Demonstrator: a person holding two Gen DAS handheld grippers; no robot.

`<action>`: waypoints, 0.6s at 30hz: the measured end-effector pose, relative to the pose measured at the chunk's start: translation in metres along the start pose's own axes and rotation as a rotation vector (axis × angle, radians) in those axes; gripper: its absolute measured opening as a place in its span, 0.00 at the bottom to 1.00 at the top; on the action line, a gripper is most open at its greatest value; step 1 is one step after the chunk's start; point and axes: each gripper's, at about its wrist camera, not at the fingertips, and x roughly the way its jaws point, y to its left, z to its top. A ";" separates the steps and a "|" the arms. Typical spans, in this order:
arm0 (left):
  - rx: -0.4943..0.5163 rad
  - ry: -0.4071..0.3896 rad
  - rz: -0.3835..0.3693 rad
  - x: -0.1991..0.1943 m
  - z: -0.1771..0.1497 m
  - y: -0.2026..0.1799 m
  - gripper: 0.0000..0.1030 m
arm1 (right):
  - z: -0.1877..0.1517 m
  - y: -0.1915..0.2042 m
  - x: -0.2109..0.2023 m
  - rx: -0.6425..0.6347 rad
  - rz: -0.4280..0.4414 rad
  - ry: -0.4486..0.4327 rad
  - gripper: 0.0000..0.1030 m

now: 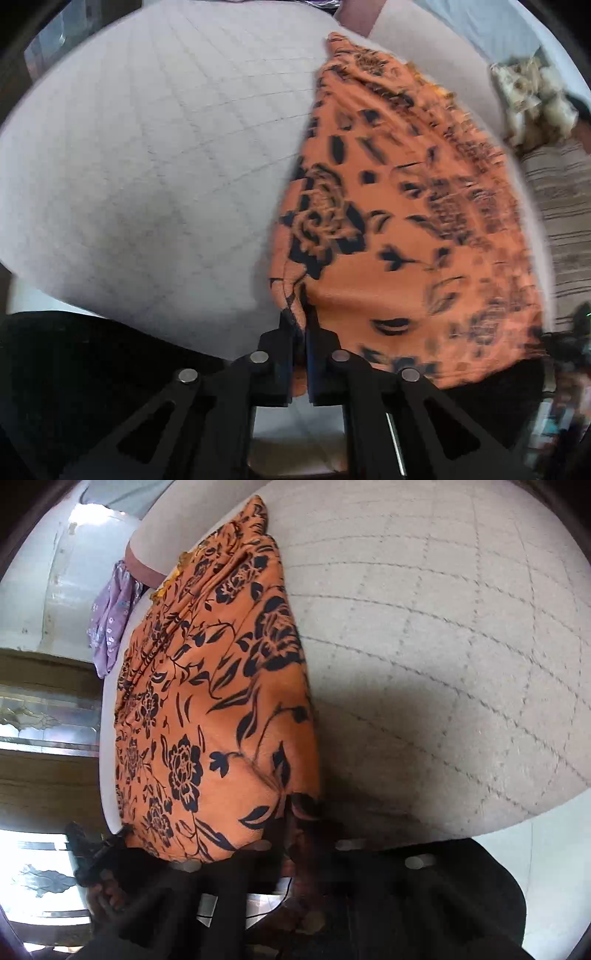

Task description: Fold small clothes

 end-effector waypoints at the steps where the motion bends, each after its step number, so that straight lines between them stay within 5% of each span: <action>1: -0.018 -0.028 -0.017 -0.010 0.003 0.000 0.05 | 0.000 0.004 -0.002 -0.017 0.001 0.000 0.05; 5: -0.013 -0.114 -0.056 -0.039 0.008 -0.002 0.05 | 0.004 0.019 -0.036 -0.026 0.099 -0.093 0.05; 9: -0.060 0.040 -0.006 0.010 -0.002 0.014 0.05 | 0.008 0.008 -0.021 0.003 0.095 -0.061 0.05; 12: -0.039 0.006 -0.017 0.002 -0.001 0.007 0.05 | 0.003 -0.010 0.003 0.059 0.098 -0.001 0.05; 18: 0.053 -0.132 -0.102 -0.030 0.069 -0.026 0.05 | 0.042 0.014 -0.025 0.048 0.242 -0.096 0.05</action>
